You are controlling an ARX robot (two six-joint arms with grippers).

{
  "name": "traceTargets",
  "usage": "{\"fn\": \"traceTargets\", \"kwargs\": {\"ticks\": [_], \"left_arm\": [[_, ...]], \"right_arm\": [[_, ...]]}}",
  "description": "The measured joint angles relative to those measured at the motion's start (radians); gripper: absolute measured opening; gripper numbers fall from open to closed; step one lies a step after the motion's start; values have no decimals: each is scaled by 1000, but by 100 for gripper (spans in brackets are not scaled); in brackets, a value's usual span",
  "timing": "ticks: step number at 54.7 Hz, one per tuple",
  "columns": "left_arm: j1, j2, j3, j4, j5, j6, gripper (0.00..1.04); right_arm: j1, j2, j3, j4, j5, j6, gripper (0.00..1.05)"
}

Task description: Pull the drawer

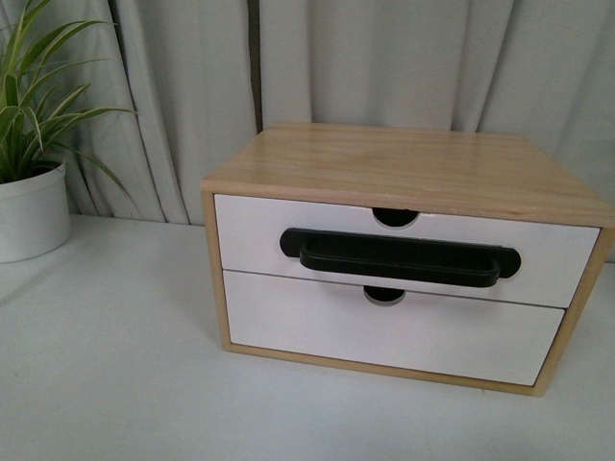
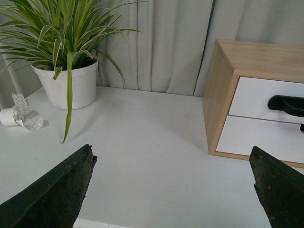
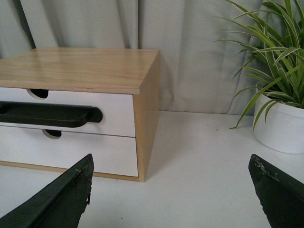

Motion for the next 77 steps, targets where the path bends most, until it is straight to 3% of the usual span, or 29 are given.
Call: {"fn": "traceTargets", "kwargs": {"ticks": [64,66,68,71,73,77], "left_arm": [[0,0,0,0,0,0,99],[-13,8,1,-5,-40,-1,99],[-59,43,13,-31,-185,-1,99],[-144,142,33,-23,-373,28,99],[-176,205,51,0,-374,73,99],[-174,313,100,47,-270,167,99]], "right_arm": [[0,0,0,0,0,0,96],[-26,26,20,-56,-92,5,96],[-65,104,60,-127,-222,2,96],[-84,203,93,-135,-312,-14,96],[-87,269,119,-127,-368,-44,96],[-89,391,176,-121,-431,-121,96]]}}
